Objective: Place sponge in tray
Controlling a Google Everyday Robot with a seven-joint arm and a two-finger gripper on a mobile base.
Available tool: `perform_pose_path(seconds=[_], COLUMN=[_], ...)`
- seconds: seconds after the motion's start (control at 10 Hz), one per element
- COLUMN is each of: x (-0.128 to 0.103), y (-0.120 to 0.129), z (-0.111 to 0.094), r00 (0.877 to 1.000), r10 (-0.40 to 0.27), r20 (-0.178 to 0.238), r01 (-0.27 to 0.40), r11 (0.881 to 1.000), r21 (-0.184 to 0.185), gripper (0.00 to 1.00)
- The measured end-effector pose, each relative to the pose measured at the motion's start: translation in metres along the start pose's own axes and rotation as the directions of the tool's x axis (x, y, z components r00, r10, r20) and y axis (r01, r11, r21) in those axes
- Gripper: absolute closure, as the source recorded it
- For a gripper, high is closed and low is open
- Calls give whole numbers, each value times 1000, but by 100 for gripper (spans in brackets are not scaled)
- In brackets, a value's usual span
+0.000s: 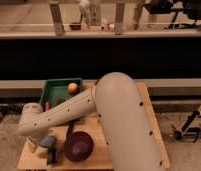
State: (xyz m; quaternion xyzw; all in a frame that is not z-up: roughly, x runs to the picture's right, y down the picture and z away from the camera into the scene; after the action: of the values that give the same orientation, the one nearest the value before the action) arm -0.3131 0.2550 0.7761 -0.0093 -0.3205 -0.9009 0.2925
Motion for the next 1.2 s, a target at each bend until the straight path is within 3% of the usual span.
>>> perform_pose_path(seconds=[0.8, 1.0, 1.1, 1.2], x=[1, 1, 1, 2], y=[-3, -2, -2, -1], z=[20, 21, 22, 22], r00=[997, 997, 997, 997], r10=[-39, -25, -22, -16], r20=[66, 70, 71, 70], r01=[39, 25, 22, 16], r11=[999, 1000, 1000, 1000], r21=[9, 2, 1, -4], gripper=[21, 37, 40, 51])
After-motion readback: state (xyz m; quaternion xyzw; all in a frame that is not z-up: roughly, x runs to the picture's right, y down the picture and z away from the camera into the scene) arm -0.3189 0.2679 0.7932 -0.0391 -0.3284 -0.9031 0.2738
